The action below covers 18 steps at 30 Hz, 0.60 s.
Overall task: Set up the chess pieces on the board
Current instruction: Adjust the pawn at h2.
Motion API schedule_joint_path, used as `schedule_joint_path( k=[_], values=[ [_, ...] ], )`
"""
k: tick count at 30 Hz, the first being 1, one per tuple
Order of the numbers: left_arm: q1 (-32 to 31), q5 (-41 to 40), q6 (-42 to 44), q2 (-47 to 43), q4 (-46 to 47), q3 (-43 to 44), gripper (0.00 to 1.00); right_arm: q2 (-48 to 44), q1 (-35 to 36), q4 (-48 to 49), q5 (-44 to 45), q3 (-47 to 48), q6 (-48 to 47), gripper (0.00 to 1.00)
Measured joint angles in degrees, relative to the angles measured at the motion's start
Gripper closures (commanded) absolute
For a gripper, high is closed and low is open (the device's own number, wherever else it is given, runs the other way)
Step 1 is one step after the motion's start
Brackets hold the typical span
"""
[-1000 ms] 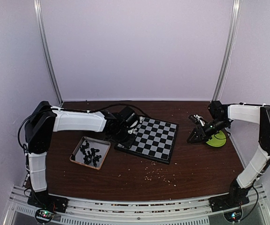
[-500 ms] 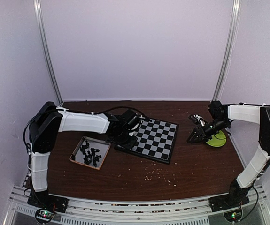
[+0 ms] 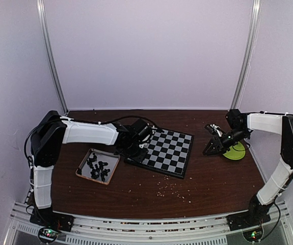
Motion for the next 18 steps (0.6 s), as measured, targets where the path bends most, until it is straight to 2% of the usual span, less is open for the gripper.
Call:
schedule_joint_path(
  k=[4,9,18],
  values=[
    [0.0,-0.22,-0.02,-0.55,-0.11,-0.76,0.89,0.17,0.0,-0.02,-0.02,0.0,0.02,0.64],
    [0.0,-0.44,-0.09,-0.76,-0.2,-1.11,0.78,0.61,0.0,-0.02,-0.13,0.02,0.02,0.65],
    [-0.02,-1.4,-0.17,-3.19,-1.68,-1.11,0.68,0.66,0.0,-1.11,1.42,1.99,-0.74,0.62]
  ],
)
